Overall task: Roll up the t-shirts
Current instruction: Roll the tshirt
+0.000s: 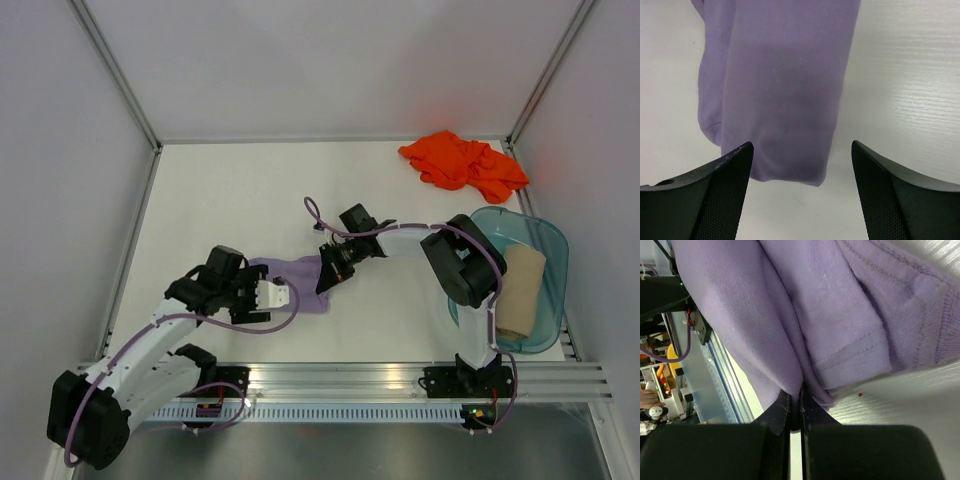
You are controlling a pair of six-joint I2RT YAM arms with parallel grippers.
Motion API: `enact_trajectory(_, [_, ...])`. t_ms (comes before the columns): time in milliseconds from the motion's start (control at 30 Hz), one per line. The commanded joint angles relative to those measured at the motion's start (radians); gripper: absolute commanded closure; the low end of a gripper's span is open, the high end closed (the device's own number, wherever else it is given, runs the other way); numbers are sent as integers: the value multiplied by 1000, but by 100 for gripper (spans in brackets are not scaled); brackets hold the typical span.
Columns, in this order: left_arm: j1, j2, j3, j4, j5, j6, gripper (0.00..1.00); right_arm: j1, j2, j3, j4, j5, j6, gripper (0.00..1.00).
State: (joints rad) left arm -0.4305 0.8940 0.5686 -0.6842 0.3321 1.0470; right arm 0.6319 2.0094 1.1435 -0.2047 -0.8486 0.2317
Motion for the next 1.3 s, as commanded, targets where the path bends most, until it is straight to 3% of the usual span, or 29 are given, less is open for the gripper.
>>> enact_trajectory(0, [-22, 13, -53, 120, -103, 107, 16, -5, 31, 28, -22, 34, -37, 99])
enact_trajectory(167, [-31, 72, -127, 182, -123, 185, 15, -8, 40, 44, -48, 28, -69, 95])
enact_trajectory(267, [-31, 149, -157, 199, -146, 203, 19, -11, 40, 56, -62, 25, -98, 84])
enact_trajectory(367, [-31, 213, -148, 224, -159, 166, 37, -17, 17, 64, -85, 45, -140, 73])
enact_trajectory(400, [-31, 221, -144, 229, -162, 154, 50, -21, 3, 62, -88, 39, -150, 69])
enact_trajectory(600, [-28, 230, -130, 232, -150, 122, 90, -44, -214, 16, -88, 138, -230, 59])
enact_trajectory(767, [57, 270, -4, 37, 8, 74, 95, -17, -423, -176, 3, 328, -421, 50])
enact_trajectory(867, [113, 315, 69, -44, 113, 90, 95, 132, -590, -367, 195, 448, -615, 44])
enact_trajectory(900, [122, 327, 94, -57, 129, 90, 95, 231, -638, -404, 315, 501, -684, 41])
enact_trajectory(1100, [159, 378, 143, -86, 154, 130, 95, 437, -574, -444, 476, 817, -771, 39])
enact_trajectory(1267, [162, 392, 159, -107, 163, 169, 95, 500, -453, -426, 542, 953, -839, 38])
